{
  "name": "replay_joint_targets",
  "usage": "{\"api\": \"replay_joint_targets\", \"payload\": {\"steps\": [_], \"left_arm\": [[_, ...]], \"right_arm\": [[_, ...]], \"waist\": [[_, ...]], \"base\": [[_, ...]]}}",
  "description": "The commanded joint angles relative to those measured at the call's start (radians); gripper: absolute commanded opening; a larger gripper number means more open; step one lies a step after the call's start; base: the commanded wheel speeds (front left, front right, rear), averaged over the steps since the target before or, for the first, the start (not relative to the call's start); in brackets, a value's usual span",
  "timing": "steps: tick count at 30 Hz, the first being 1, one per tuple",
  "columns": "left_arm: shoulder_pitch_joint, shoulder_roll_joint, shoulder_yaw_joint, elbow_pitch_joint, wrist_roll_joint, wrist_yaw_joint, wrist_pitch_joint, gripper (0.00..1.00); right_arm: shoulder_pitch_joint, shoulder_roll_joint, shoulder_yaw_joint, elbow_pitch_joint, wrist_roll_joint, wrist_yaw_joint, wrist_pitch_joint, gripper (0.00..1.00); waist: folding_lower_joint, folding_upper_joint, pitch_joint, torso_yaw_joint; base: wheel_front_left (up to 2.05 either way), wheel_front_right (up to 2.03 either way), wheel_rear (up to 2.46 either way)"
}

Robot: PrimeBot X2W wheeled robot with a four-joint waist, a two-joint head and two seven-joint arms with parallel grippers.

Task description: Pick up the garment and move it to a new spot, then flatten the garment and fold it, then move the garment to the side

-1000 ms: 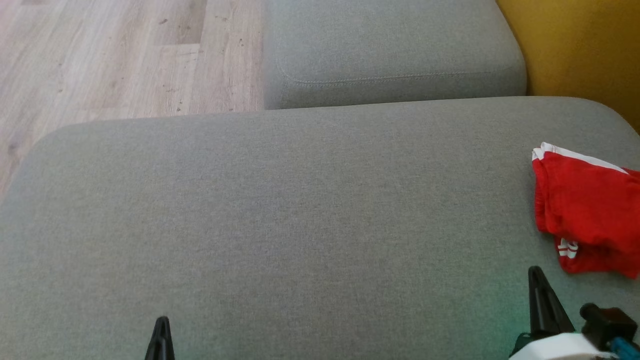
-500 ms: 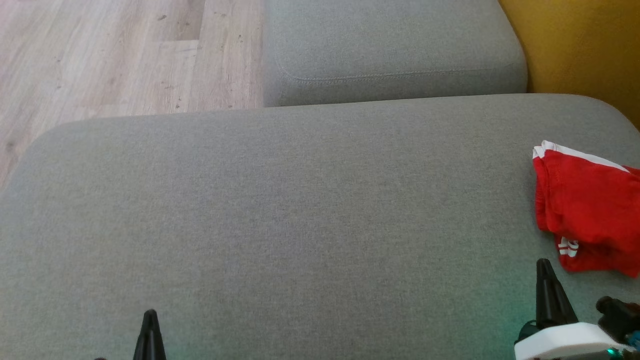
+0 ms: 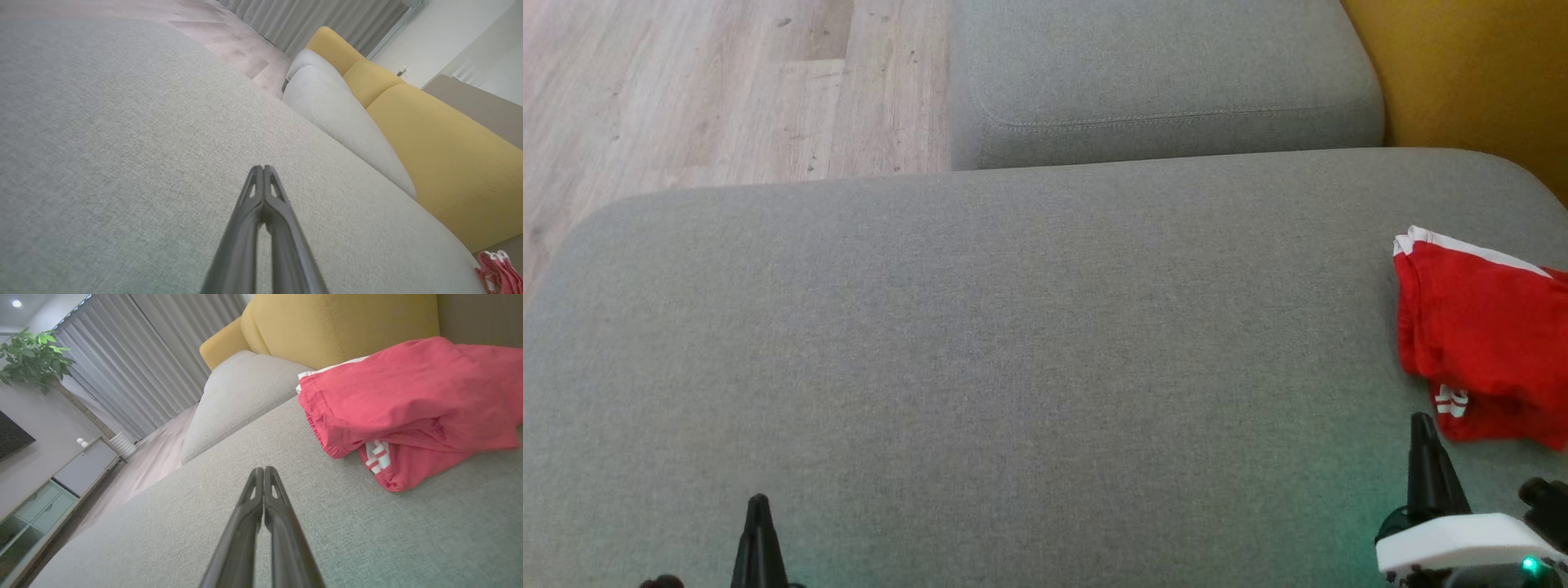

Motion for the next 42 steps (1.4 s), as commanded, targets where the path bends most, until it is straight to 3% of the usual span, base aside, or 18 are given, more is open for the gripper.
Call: {"api": "replay_joint_targets", "payload": {"steps": [1,42], "left_arm": [[-0.057,0.001,0.027,-0.026,-0.029,-0.004,0.006,0.00],[-0.174,0.000,0.083,-0.011,-0.479,-0.023,0.124,0.00]], "right_arm": [[-0.051,-0.004,0.000,-0.032,0.036,0.003,0.007,0.00],[-0.132,-0.007,-0.016,-0.025,0.556,0.005,0.122,0.00]], "waist": [[0.0000,0.0000,0.001,0.000],[0.0000,0.0000,0.024,-0.005]], "base": [[0.00,0.00,0.00],[0.00,0.00,0.00]]}}
